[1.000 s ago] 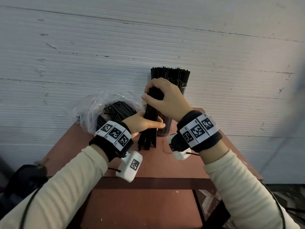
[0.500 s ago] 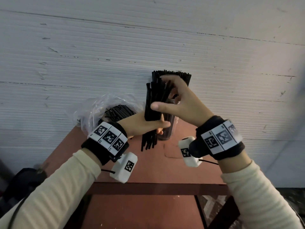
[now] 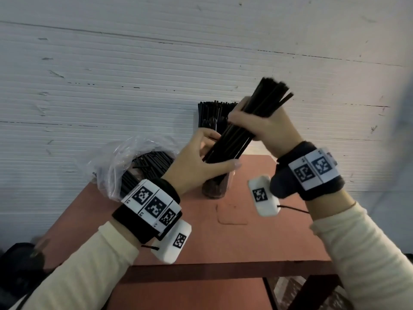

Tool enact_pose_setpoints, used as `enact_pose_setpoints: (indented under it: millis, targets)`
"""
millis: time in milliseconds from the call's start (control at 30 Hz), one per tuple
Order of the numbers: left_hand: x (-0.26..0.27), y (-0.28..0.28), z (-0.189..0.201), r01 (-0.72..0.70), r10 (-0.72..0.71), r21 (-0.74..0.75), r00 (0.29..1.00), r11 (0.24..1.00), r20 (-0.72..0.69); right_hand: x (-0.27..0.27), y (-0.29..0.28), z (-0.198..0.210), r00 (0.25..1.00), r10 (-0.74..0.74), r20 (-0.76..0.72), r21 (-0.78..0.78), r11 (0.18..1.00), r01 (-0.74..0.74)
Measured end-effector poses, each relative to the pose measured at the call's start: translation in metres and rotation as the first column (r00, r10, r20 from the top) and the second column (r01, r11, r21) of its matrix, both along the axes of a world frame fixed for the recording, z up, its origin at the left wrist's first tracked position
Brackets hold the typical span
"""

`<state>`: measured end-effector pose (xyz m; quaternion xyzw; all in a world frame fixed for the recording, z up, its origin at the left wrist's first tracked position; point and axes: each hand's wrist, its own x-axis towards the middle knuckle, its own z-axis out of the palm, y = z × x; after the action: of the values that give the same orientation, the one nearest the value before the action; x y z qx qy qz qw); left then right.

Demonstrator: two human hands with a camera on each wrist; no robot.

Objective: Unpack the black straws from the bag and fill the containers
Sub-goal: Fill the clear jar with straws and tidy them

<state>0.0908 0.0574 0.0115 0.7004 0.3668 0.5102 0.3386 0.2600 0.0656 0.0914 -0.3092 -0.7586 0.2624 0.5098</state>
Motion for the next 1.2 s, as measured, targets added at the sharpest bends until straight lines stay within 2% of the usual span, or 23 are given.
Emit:
enact_pose_setpoints:
  millis: [67,133,200,267,367,433,600,733,833,1000,1200]
  targets:
    - [0.005,0.009,0.000,-0.143,0.142,0.114,0.990,0.983,0.017,0.008,0.010,0.018,0.993,-0.058,-0.102,0.016,0.998,0.060]
    - [0.010,0.021,0.000,-0.217,0.224,0.168,0.974,0.962,-0.020,0.015,0.021,0.032,0.979,-0.083,-0.187,0.011,0.996,0.087]
    - [0.014,0.035,-0.001,-0.218,0.223,0.104,0.974,0.970,-0.039,0.020,0.034,0.043,0.960,-0.091,-0.265,-0.012,0.996,0.091]
    - [0.016,0.046,-0.003,-0.173,0.173,0.002,0.984,0.985,-0.037,0.024,0.045,0.051,0.954,-0.103,-0.283,-0.044,0.995,0.095]
    - [0.016,0.057,-0.007,-0.095,0.089,-0.076,0.993,0.993,-0.079,0.027,0.060,0.051,0.973,-0.093,-0.210,-0.128,0.990,0.067]
    - [0.015,0.062,-0.009,-0.109,0.102,-0.092,0.992,0.990,-0.072,0.029,0.069,0.047,0.980,-0.103,-0.169,-0.158,0.984,0.077]
    - [0.008,0.067,-0.013,-0.083,0.076,-0.070,0.992,0.994,-0.104,0.035,0.086,0.048,0.986,-0.137,-0.093,-0.143,0.982,0.122]
    - [0.007,0.067,-0.016,-0.117,0.109,-0.076,0.989,0.990,-0.104,0.032,0.091,0.060,0.988,-0.150,-0.019,-0.135,0.980,0.146]
    - [0.007,0.068,-0.015,-0.139,0.128,-0.077,0.982,0.987,-0.142,0.025,0.093,0.067,0.988,-0.153,-0.028,-0.123,0.981,0.149]
    - [0.006,0.068,-0.014,-0.114,0.102,-0.097,0.987,0.989,-0.124,0.015,0.098,0.059,0.989,-0.147,-0.014,-0.108,0.984,0.145]
    - [0.006,0.068,-0.015,-0.081,0.071,-0.113,0.993,0.990,-0.091,0.031,0.095,0.045,0.988,-0.154,0.022,-0.116,0.981,0.155]
